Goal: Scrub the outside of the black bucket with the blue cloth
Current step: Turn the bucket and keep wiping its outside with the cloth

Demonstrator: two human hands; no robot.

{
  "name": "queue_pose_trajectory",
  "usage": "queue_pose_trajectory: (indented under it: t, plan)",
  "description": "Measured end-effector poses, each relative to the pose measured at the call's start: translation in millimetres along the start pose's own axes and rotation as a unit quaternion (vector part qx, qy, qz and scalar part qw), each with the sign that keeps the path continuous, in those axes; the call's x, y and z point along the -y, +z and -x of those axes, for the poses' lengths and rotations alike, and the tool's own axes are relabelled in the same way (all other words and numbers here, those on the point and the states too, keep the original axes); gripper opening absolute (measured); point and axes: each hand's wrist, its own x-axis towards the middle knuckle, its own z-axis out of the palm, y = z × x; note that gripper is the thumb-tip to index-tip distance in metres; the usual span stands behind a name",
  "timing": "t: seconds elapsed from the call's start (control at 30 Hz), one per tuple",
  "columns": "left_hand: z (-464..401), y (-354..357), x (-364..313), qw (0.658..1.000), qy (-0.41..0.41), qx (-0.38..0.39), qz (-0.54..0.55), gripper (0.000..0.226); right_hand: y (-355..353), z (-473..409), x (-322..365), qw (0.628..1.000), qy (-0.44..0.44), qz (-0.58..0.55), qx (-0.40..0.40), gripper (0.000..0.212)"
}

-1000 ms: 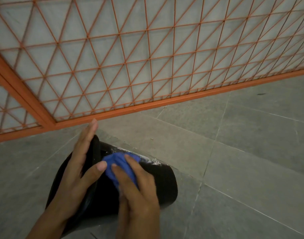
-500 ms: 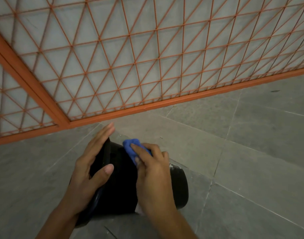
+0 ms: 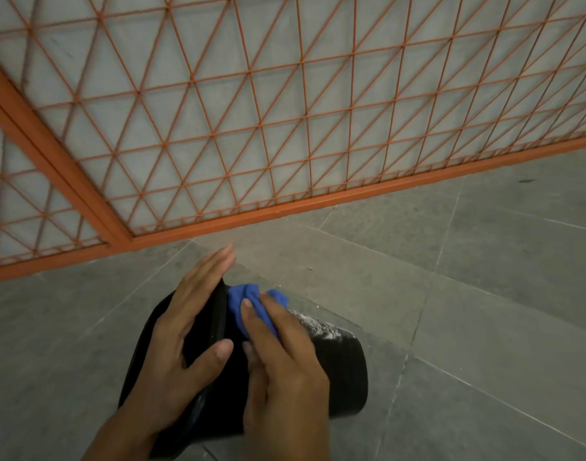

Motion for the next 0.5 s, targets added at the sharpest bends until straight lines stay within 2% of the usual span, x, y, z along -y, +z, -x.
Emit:
queue_pose_trajectory:
  t: [0.1, 0.23, 0.4, 0.5]
  plan:
    - [0.9, -1.4, -0.7, 0.999, -0.029, -0.014, 0.010, 0.082, 3.2, -3.2, -2.7, 1.000, -0.009, 0.017, -0.017, 0.039]
    - [1.9, 0.9, -3.5, 1.000, 0.008, 0.000, -0.005, 0.078, -0.3, 2.6, 3.4, 0.999, -0.026, 0.022, -0.041, 0.032]
    - [0.9, 2.4, -7.4, 1.000, -0.017, -0.014, 0.002, 0.083, -1.2, -11.2, -13.8, 0.999, 0.035, 0.034, -0.002, 0.041]
    - [2.5, 2.8, -7.2, 1.000, -0.002, -0.003, 0.000, 0.081, -5.6, 7.7, -3.2, 0.997, -0.025, 0.064, -0.039, 0.025]
